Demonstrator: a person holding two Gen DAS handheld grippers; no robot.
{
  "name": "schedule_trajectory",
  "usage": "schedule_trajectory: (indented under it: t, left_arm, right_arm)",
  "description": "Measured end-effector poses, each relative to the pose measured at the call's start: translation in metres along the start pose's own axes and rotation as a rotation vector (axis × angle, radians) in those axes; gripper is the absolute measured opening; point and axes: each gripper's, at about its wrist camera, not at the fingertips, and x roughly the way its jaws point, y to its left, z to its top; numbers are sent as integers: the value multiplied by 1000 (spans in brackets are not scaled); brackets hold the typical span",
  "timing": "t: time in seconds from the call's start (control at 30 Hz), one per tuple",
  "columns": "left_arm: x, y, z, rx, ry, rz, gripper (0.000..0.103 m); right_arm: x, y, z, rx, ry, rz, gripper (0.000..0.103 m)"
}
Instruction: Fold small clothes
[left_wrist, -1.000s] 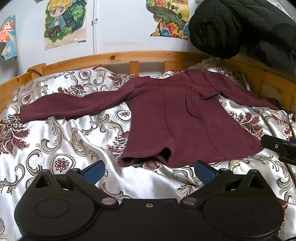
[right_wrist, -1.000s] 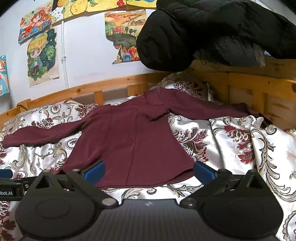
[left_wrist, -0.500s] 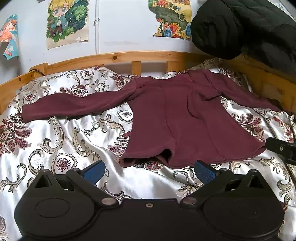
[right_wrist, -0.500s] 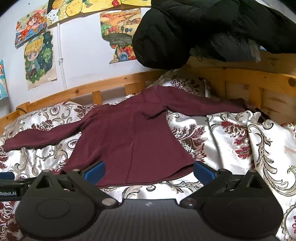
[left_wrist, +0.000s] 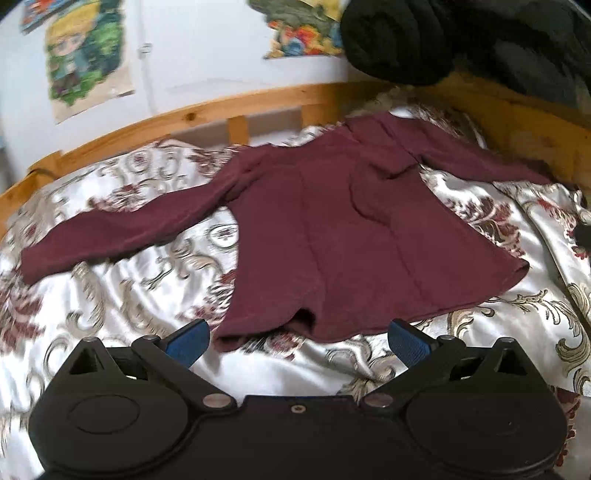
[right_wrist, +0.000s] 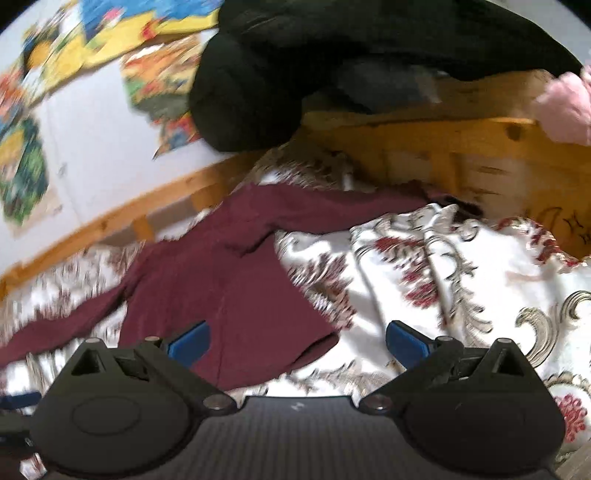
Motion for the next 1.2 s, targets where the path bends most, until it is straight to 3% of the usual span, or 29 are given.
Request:
schedule_trajectory:
  t: [0.13,0.3,0.43,0.53,0.67,0.8,0.87,0.93,1.1,1.2]
  left_arm:
    - [9,-7,37,108,40,-35,102]
    - [18,-26,92,247,43,-61,102]
    - [34,-41,118,219,23,-94,102]
    - [55,-47,121,156,25,-151,102]
    - [90,-49,113,163,58,-174,102]
    - [118,-36,107,145,89,-145,102]
    - [128,-26,104,125,106,-138,102]
    - [134,-16,100,115,123,-130,102]
    - [141,-3,94,95,160,-103,102]
    - [136,2,92,85,168,-93,102]
  right_arm:
    - [14,-30,33,77,-74,-66,103]
    - [62,-67,80,98,-176,-170,103]
    - [106,-93,101,44,-239,-294,103]
    - [136,-105,104,-45,-264,-381,103]
    - [175,-117,108,-141,-222,-407,101]
    - [205,-125,103,-213,-115,-405,84]
    - [213,-130,103,-215,-93,-410,81]
    - [217,-130,101,-228,-79,-424,71]
    - [221,-134,101,-227,-66,-437,29]
    - [214,-130,100,-243,-113,-421,12]
